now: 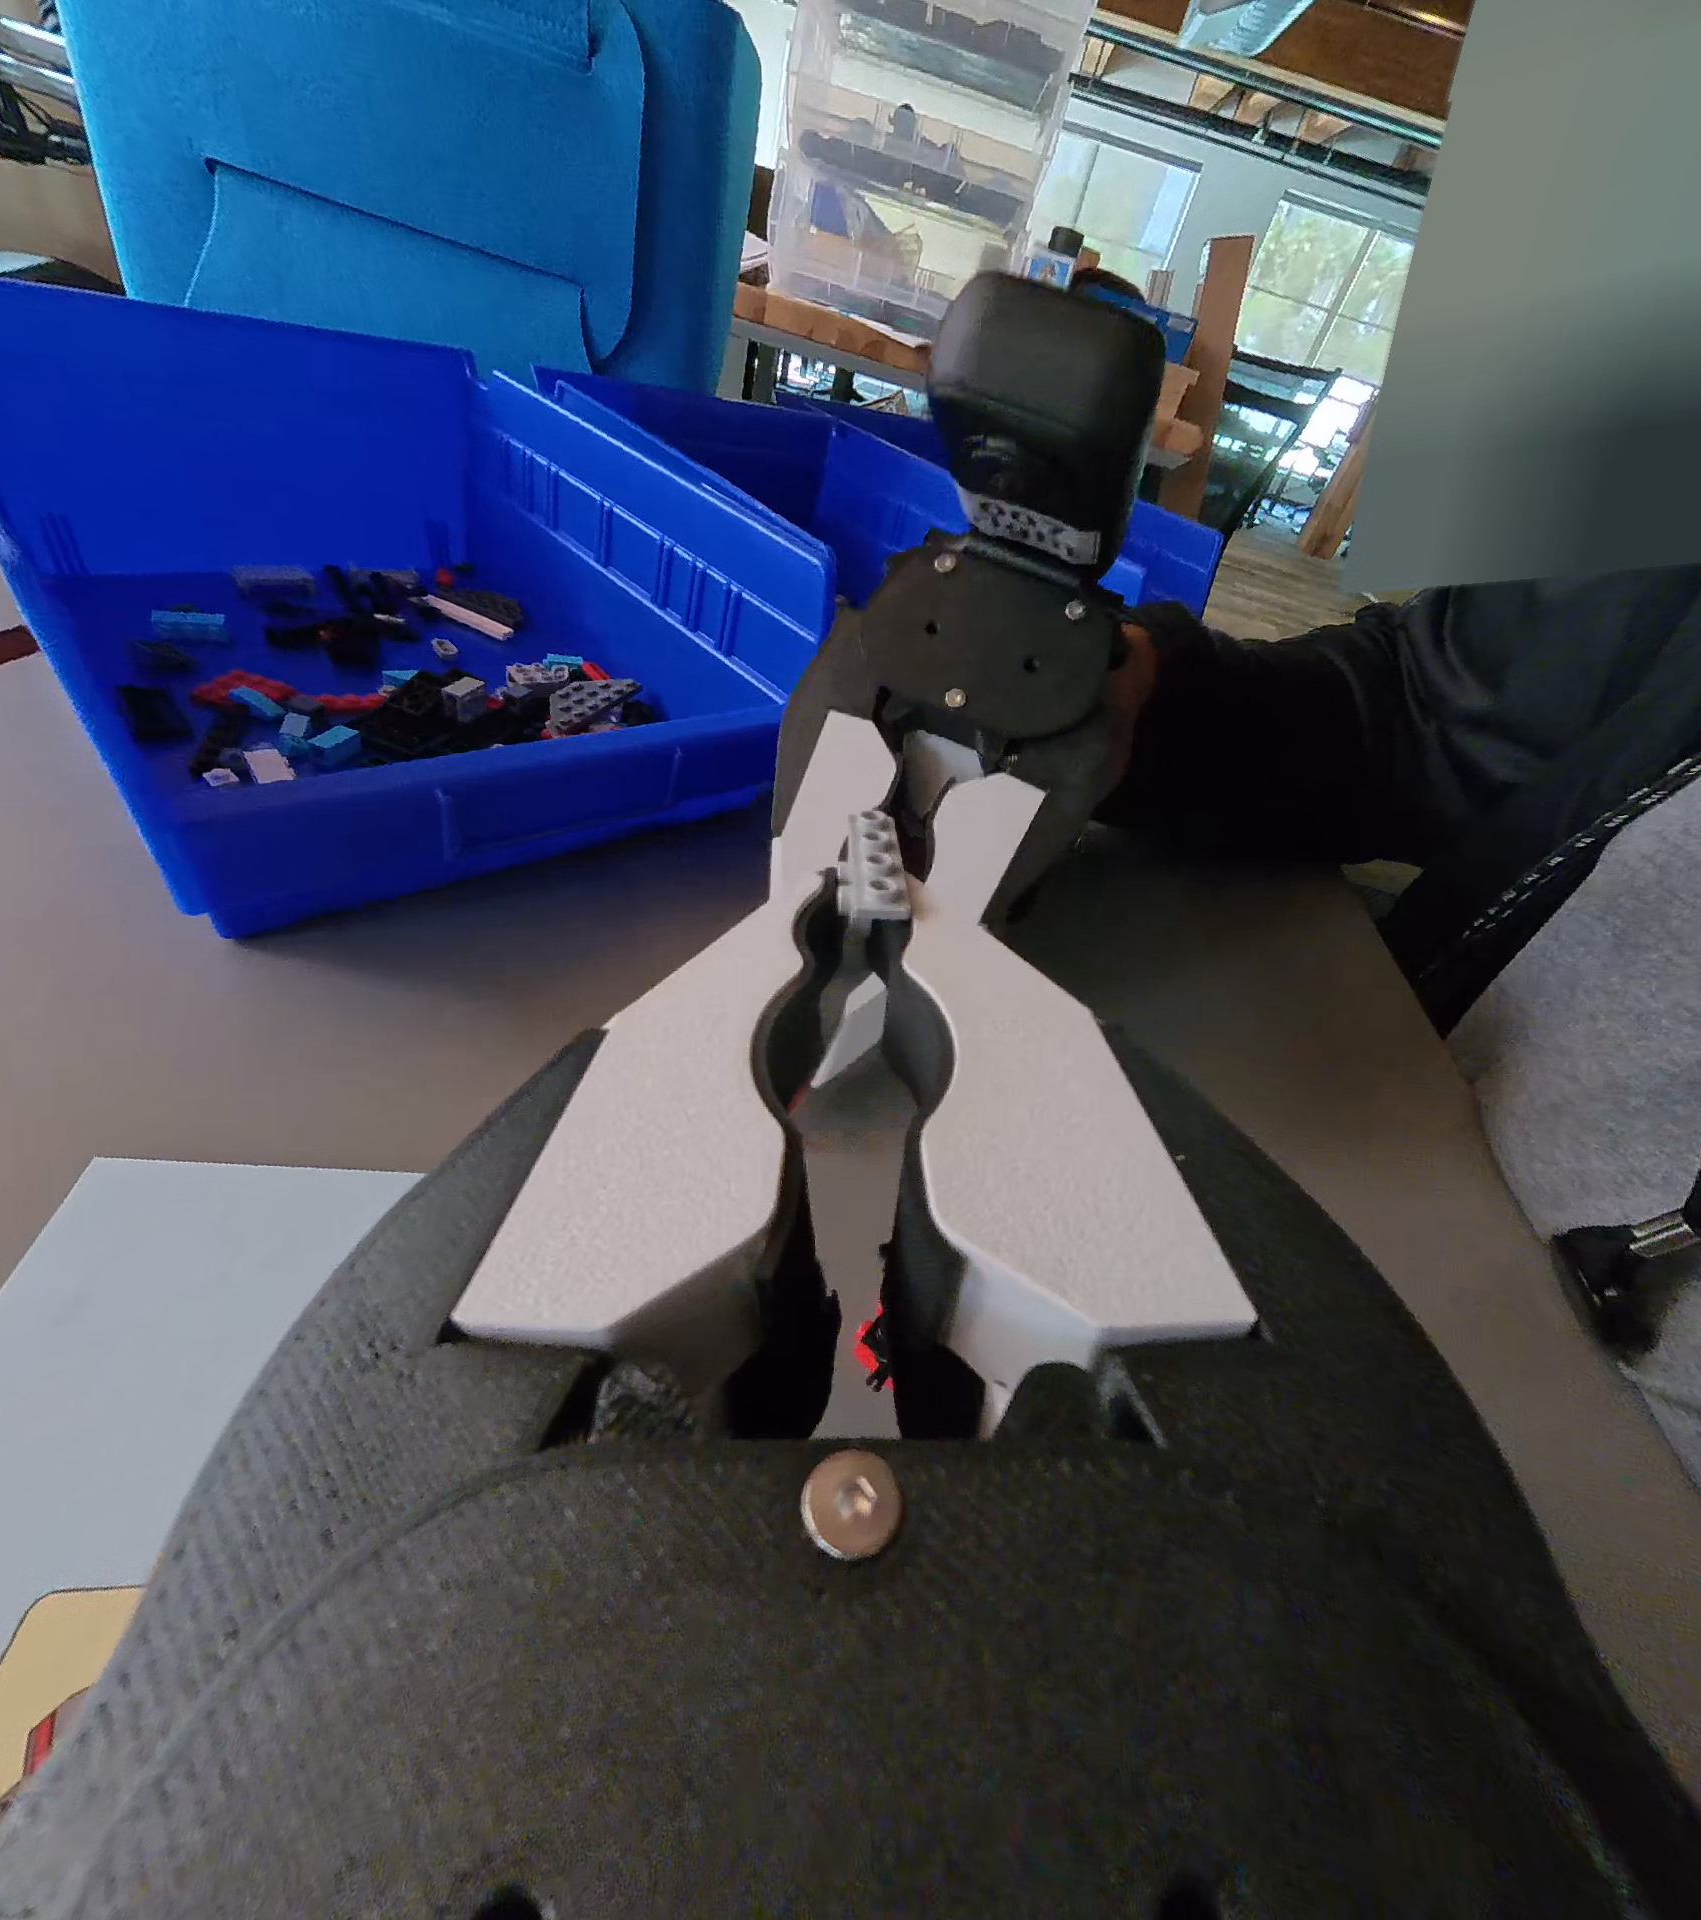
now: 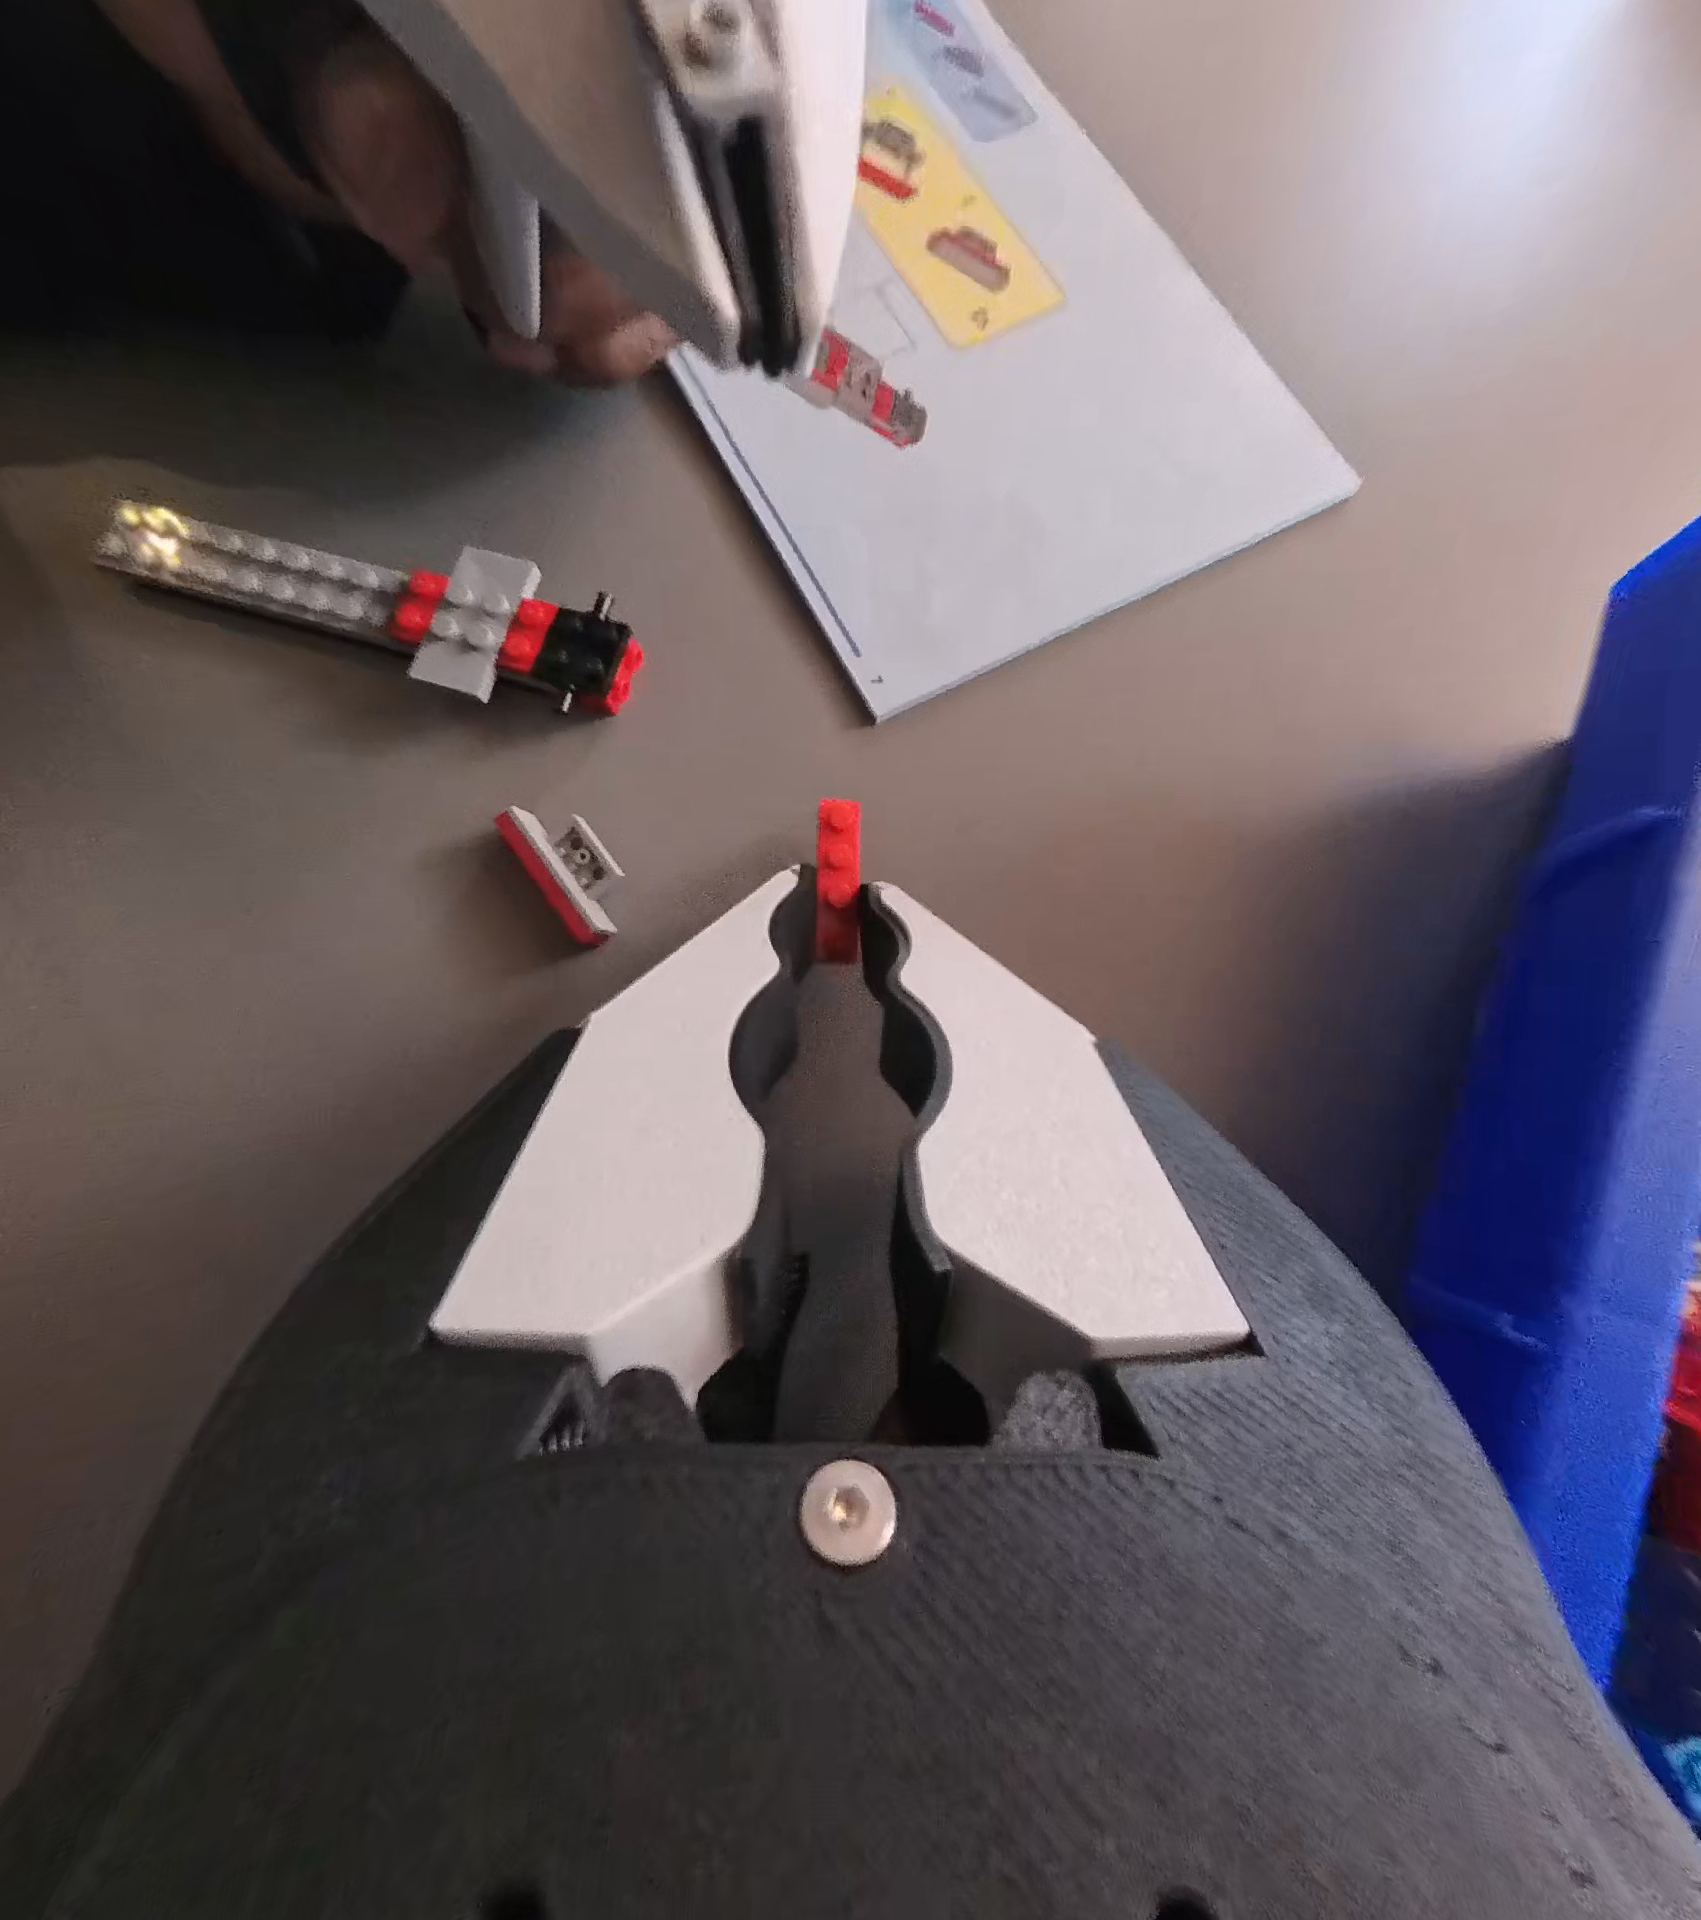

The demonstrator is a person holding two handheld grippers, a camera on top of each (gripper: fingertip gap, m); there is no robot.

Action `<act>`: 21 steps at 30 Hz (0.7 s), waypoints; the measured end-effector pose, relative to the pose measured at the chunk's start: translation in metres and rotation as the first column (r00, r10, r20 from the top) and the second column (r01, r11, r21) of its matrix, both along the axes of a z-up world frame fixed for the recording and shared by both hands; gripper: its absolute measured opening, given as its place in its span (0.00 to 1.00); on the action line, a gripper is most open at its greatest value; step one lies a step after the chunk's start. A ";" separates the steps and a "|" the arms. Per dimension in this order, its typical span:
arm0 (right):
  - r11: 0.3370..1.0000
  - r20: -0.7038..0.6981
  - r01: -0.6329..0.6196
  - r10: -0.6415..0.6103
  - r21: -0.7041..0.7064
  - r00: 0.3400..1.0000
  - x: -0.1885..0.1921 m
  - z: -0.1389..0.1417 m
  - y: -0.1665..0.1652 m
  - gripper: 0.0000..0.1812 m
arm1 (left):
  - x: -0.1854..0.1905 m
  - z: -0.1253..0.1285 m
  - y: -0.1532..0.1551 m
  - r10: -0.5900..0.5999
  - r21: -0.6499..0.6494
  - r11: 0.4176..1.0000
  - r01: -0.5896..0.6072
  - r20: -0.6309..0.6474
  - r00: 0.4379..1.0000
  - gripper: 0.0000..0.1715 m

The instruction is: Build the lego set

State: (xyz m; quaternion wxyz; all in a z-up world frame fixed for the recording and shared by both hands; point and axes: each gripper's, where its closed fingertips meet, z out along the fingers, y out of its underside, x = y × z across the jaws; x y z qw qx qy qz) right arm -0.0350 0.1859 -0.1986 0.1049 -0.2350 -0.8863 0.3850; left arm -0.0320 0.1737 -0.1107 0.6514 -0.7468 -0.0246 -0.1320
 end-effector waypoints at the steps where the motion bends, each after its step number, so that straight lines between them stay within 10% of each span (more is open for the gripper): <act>1: 1.000 -0.006 0.003 -0.003 -0.020 1.000 -0.001 0.008 0.001 0.06 | 0.000 0.001 0.000 -0.002 0.011 1.000 0.002 0.000 1.000 0.01; 10: 0.974 -0.079 -0.069 0.053 -0.217 0.995 0.004 0.117 -0.001 0.06 | 0.008 0.006 0.003 -0.026 0.056 0.998 0.027 -0.022 0.999 0.01; 21: 0.973 -0.059 -0.230 0.228 -0.031 0.972 0.013 0.115 -0.038 0.06 | 0.018 0.007 0.004 -0.049 0.047 0.998 0.051 -0.044 0.998 0.01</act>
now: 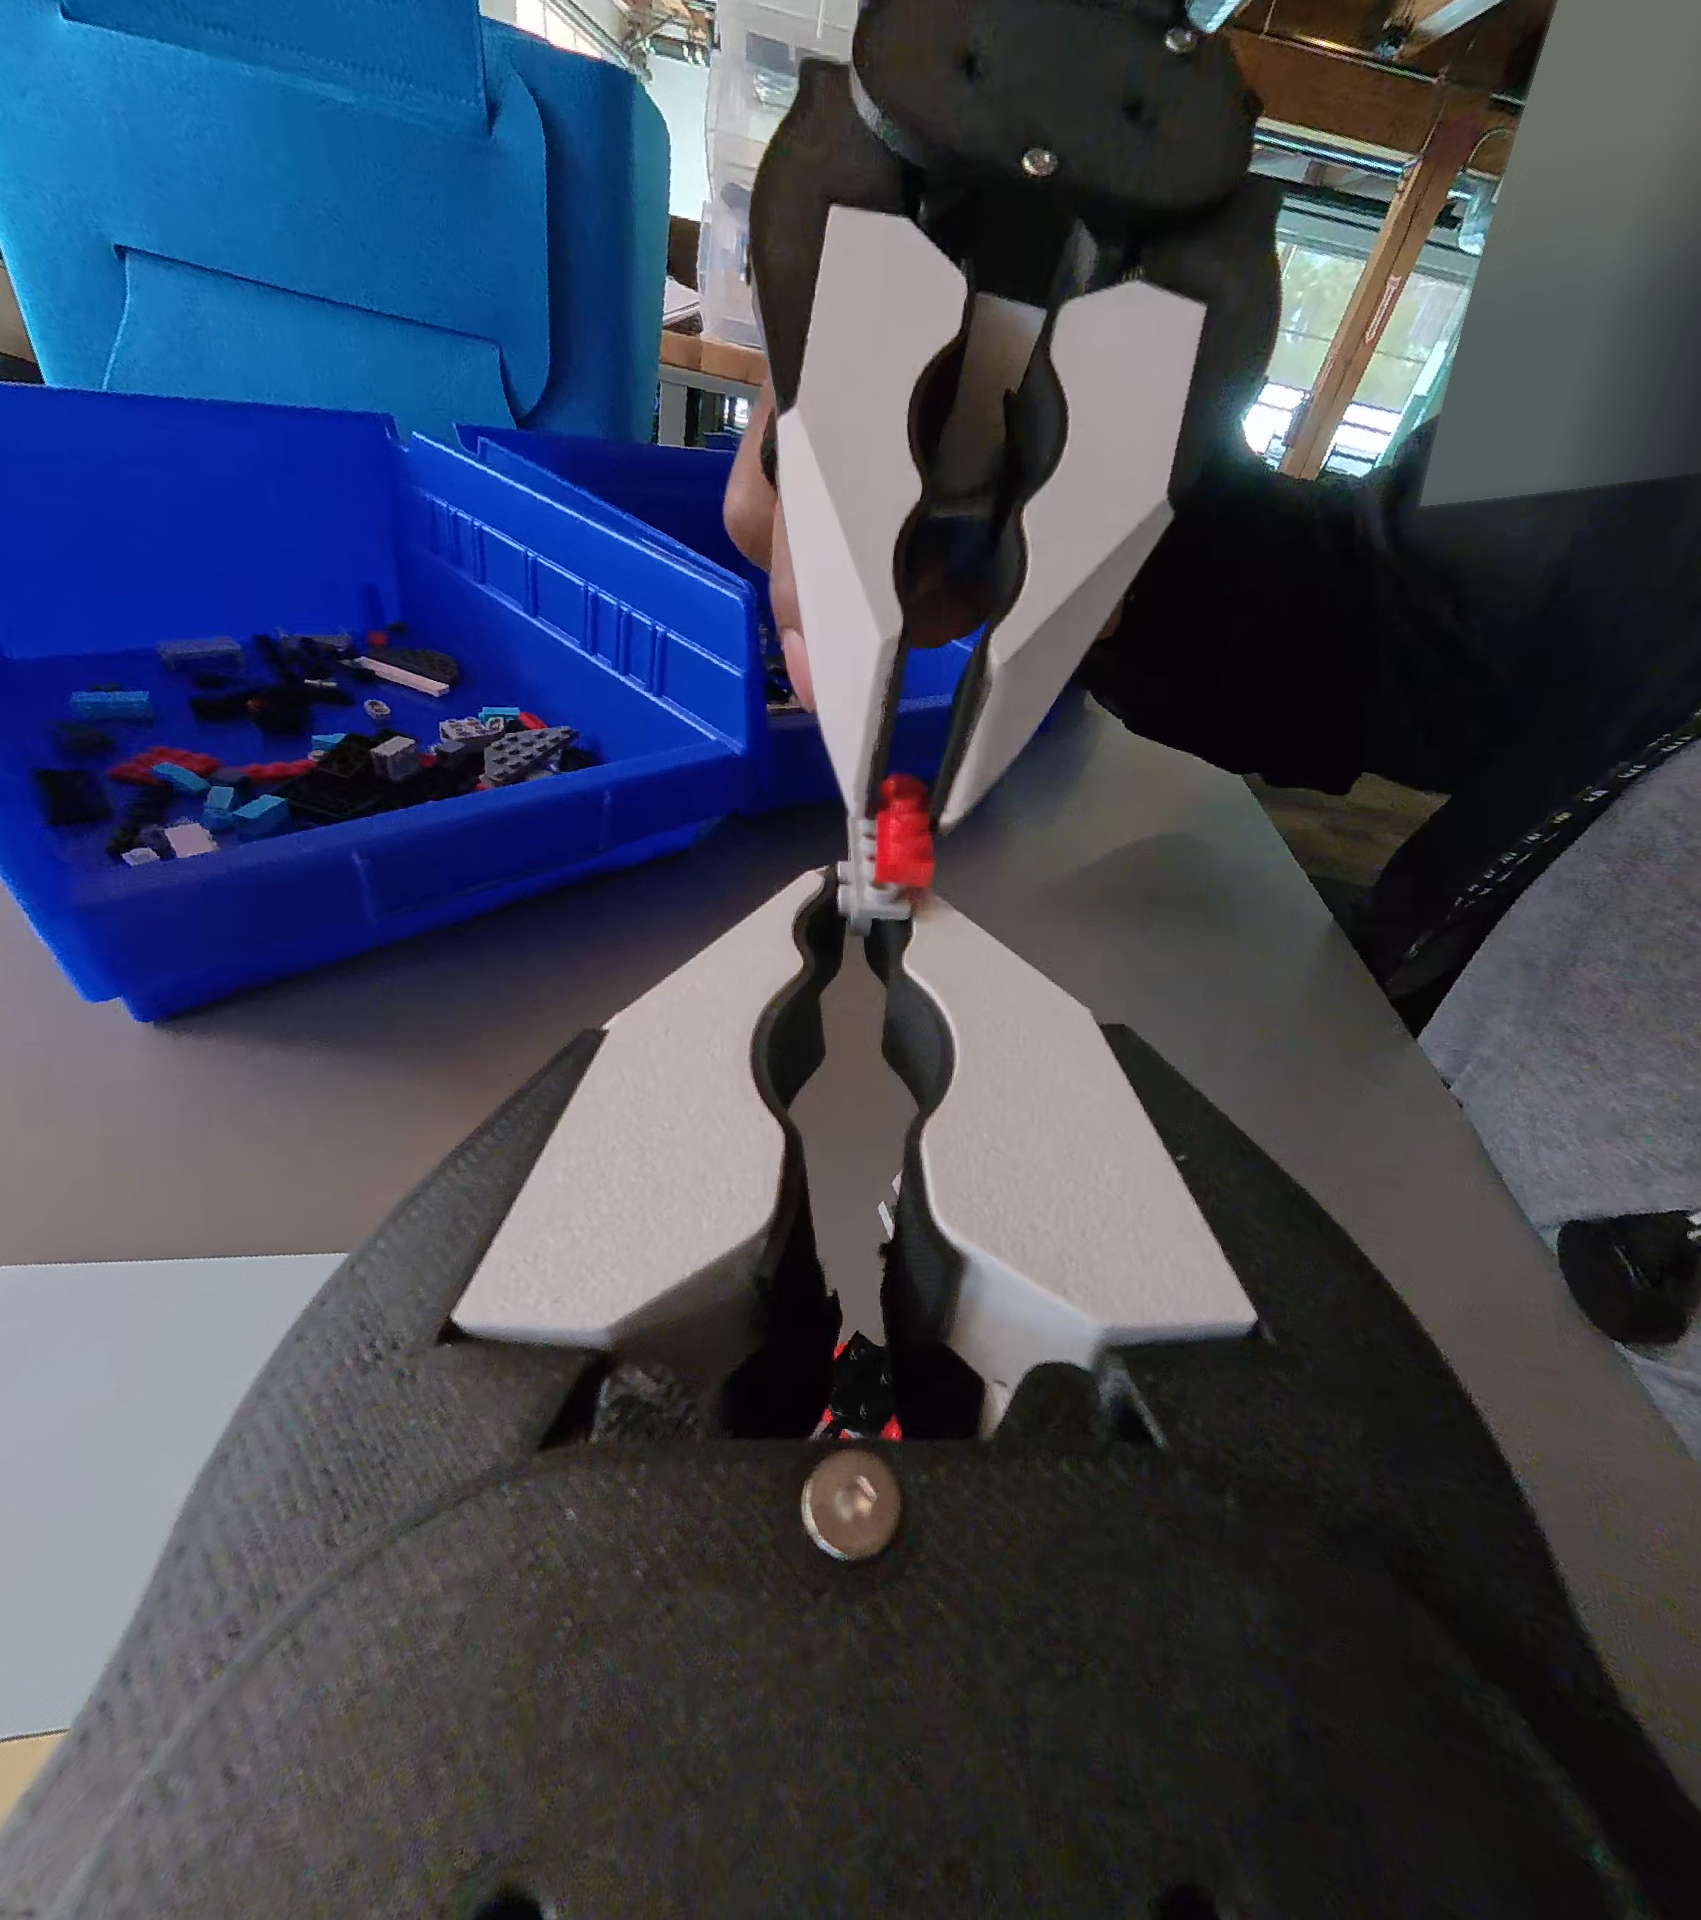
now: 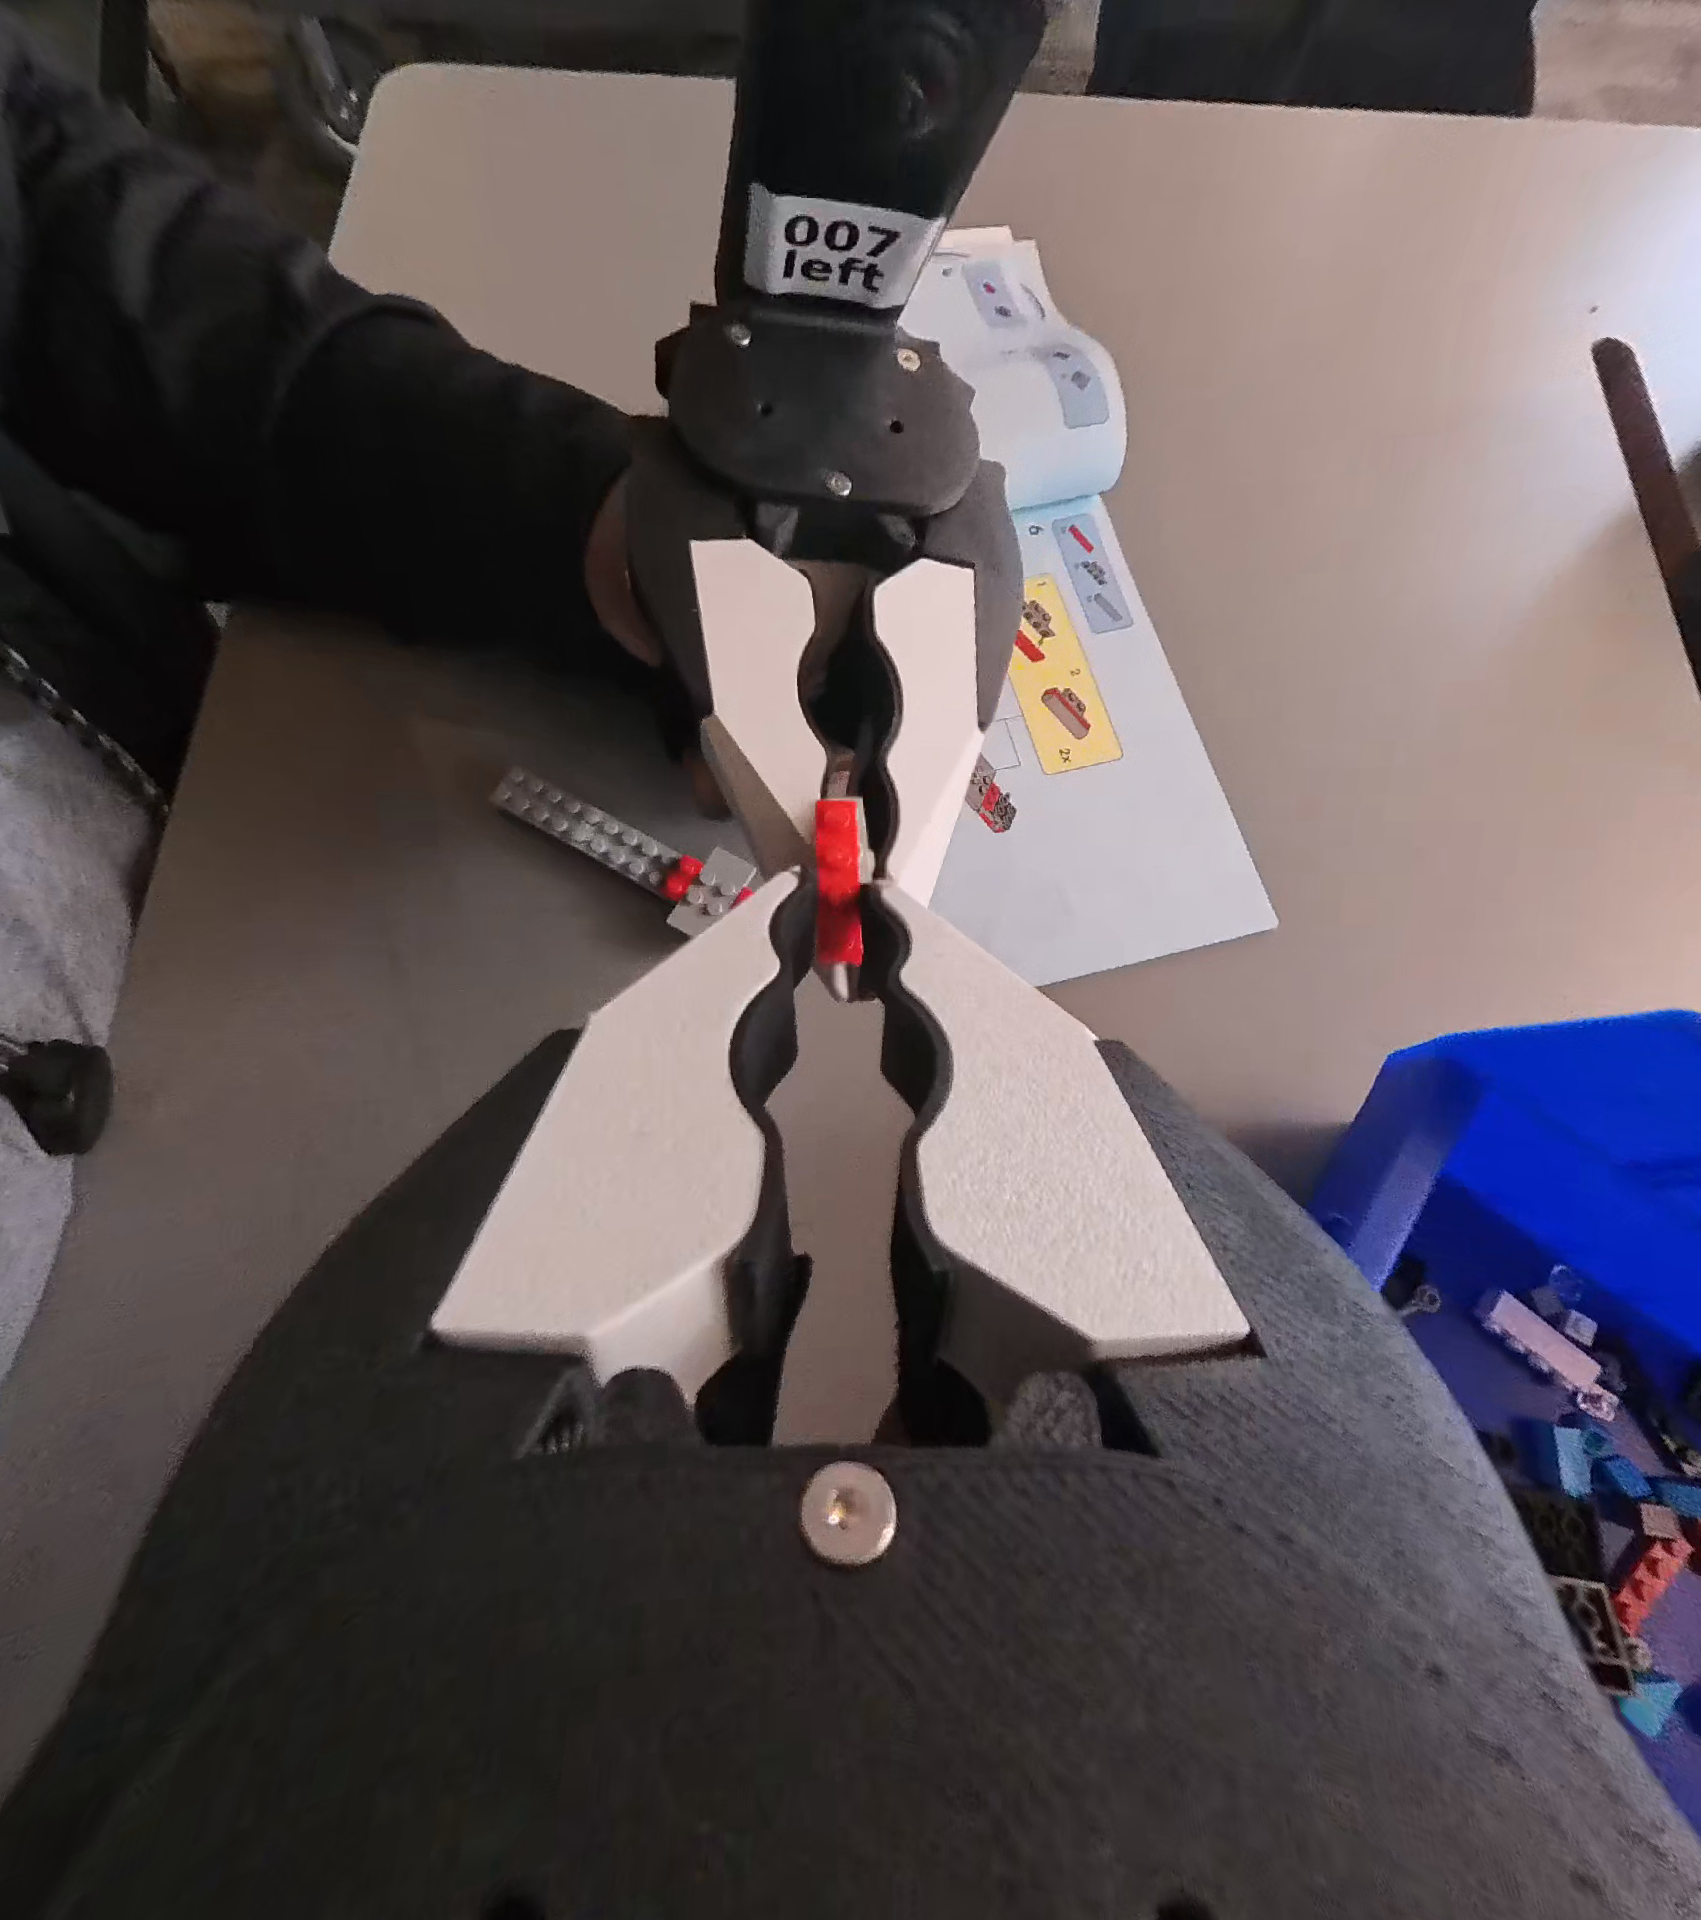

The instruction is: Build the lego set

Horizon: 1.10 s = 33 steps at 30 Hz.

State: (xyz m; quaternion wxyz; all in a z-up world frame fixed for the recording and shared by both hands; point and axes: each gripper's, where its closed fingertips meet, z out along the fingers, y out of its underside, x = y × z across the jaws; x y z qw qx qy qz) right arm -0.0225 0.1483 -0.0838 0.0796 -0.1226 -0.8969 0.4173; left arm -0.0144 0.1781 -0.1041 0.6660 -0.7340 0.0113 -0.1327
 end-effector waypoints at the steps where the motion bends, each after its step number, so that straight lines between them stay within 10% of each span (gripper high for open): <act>1: 1.000 -0.003 -0.005 0.005 0.007 1.000 0.000 0.000 -0.001 0.06 | 0.000 0.000 0.000 0.001 0.001 1.000 -0.001 -0.002 1.000 0.01; 23: 0.999 -0.034 0.003 -0.002 0.036 0.999 -0.006 -0.002 -0.001 0.18 | 0.000 0.002 -0.002 -0.001 0.009 1.000 0.001 -0.008 1.000 0.01; 33: 0.998 -0.515 -0.068 0.057 -0.002 0.855 0.005 0.011 0.003 0.14 | -0.008 0.000 -0.002 0.038 0.000 0.999 -0.038 0.021 0.999 0.01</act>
